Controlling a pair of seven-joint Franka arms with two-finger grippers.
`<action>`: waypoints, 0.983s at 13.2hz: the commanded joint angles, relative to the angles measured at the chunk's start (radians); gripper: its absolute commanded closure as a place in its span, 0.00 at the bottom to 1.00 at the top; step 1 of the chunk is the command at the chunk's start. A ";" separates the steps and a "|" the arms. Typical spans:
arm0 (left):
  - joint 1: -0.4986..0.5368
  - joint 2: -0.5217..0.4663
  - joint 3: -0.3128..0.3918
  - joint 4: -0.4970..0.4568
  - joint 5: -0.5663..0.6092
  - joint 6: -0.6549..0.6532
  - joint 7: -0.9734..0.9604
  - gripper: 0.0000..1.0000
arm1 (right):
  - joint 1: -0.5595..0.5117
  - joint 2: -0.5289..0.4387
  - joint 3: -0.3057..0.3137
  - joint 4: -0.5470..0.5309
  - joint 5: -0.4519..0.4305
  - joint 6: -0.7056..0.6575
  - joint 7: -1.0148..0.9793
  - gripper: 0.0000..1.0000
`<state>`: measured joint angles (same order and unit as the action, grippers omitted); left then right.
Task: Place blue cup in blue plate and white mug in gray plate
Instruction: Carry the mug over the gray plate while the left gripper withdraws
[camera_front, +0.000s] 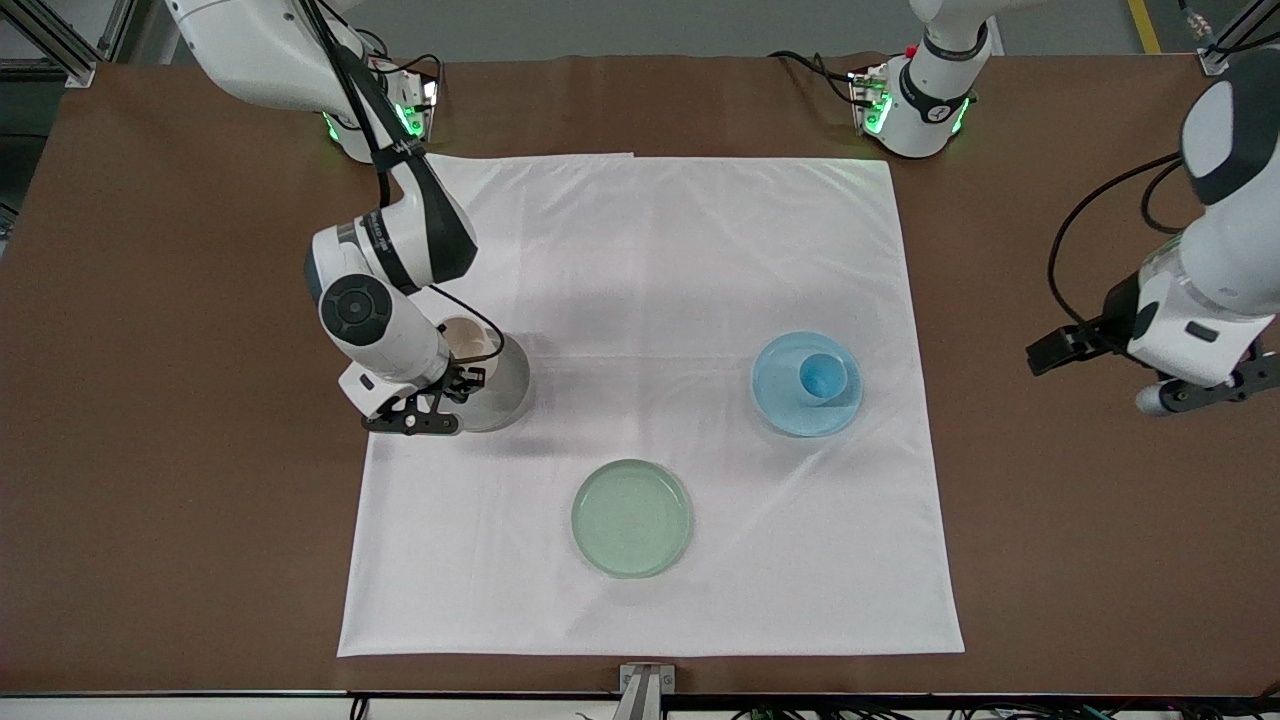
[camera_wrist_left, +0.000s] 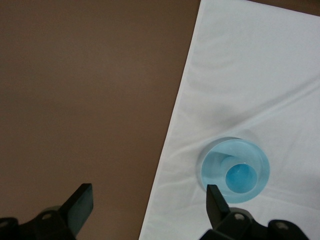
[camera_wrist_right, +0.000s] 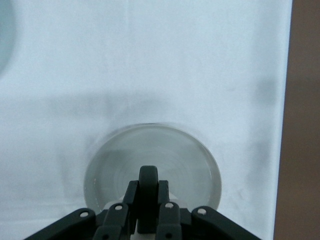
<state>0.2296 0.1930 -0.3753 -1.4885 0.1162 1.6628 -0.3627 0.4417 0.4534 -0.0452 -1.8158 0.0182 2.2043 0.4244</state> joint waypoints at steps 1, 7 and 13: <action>0.025 -0.084 0.001 -0.007 0.005 -0.049 0.092 0.00 | 0.003 0.057 -0.010 0.030 0.006 0.032 0.008 0.97; -0.209 -0.251 0.263 -0.143 -0.076 -0.072 0.177 0.00 | 0.012 0.094 -0.010 0.030 0.006 0.063 0.008 0.95; -0.274 -0.372 0.337 -0.266 -0.127 -0.074 0.195 0.00 | 0.012 0.062 -0.010 0.029 0.006 -0.001 0.007 0.00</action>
<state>-0.0181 -0.1247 -0.0760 -1.6974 0.0145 1.5860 -0.1973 0.4466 0.5445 -0.0510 -1.7930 0.0182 2.2542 0.4244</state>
